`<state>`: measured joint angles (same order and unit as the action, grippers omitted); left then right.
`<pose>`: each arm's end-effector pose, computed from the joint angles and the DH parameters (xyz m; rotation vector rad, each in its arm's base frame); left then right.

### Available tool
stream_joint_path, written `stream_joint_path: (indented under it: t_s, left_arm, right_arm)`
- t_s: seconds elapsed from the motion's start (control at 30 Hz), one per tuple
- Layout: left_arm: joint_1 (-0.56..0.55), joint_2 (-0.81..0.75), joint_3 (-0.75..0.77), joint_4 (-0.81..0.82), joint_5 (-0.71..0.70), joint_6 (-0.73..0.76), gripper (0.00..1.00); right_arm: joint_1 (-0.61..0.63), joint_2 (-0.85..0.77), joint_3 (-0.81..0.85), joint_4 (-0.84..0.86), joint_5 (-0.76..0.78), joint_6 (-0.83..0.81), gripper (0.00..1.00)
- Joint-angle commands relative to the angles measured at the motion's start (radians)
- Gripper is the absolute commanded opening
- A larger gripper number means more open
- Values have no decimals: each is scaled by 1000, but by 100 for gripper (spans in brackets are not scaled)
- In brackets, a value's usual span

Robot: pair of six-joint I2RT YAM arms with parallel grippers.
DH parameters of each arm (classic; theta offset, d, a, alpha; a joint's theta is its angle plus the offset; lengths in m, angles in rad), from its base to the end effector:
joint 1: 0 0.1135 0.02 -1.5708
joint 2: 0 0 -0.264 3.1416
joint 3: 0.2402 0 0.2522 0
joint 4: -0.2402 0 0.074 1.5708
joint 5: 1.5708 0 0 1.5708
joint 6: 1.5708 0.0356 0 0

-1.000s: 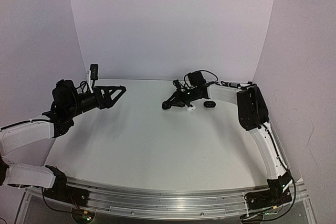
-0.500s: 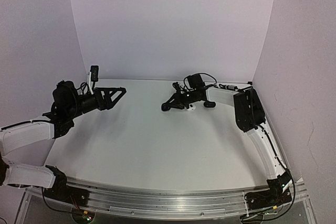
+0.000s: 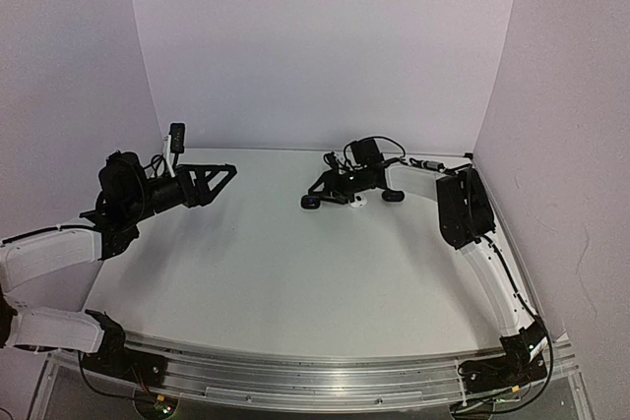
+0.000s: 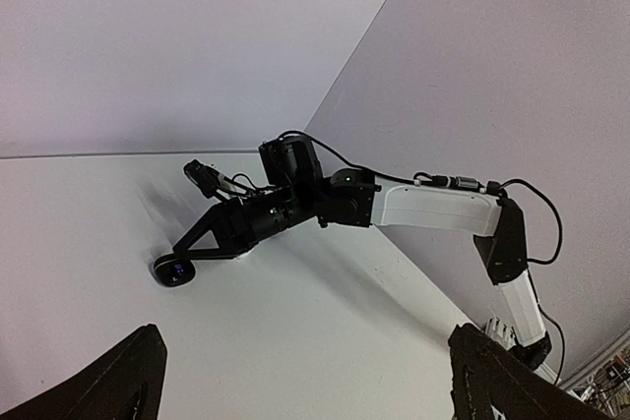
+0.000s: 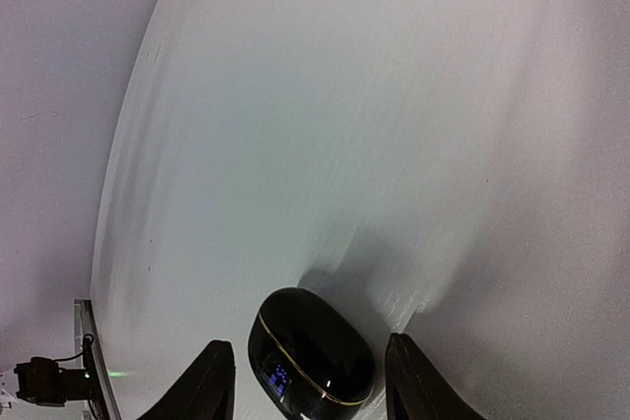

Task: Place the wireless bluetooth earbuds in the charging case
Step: Place the charging case with the earbuds at the center of the board, then reset both arms

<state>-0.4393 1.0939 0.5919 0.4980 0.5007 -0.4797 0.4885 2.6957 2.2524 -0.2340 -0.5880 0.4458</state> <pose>0.2169 -0.1208 0.2823 0.3834 1.6433 -1.0971 0.5082 0.2924 0.1115 -0.3907 2.3405 1.1414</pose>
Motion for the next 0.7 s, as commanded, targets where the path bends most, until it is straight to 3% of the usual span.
stream_joint_path:
  t_s: [0.0, 0.23, 0.37, 0.5, 0.67]
  left_arm:
    - [1, -13, -6, 41, 17, -3, 99]
    - [1, -8, -4, 28, 0, 25, 100]
    - [6, -5, 11, -66, -95, 103, 100]
    - [63, -8, 1, -142, -214, 158, 100]
    - [223, -7, -48, -220, -292, 145, 100]
  right_arm:
    - [-2, -15, 57, -2, 28, -17, 52]
    - [0, -154, 59, 1, 64, -50, 55]
    - [-9, -331, -57, 2, 173, -97, 59]
    - [-49, -580, -332, 9, 436, -137, 71]
    - [-172, -898, -759, 41, 709, -87, 80]
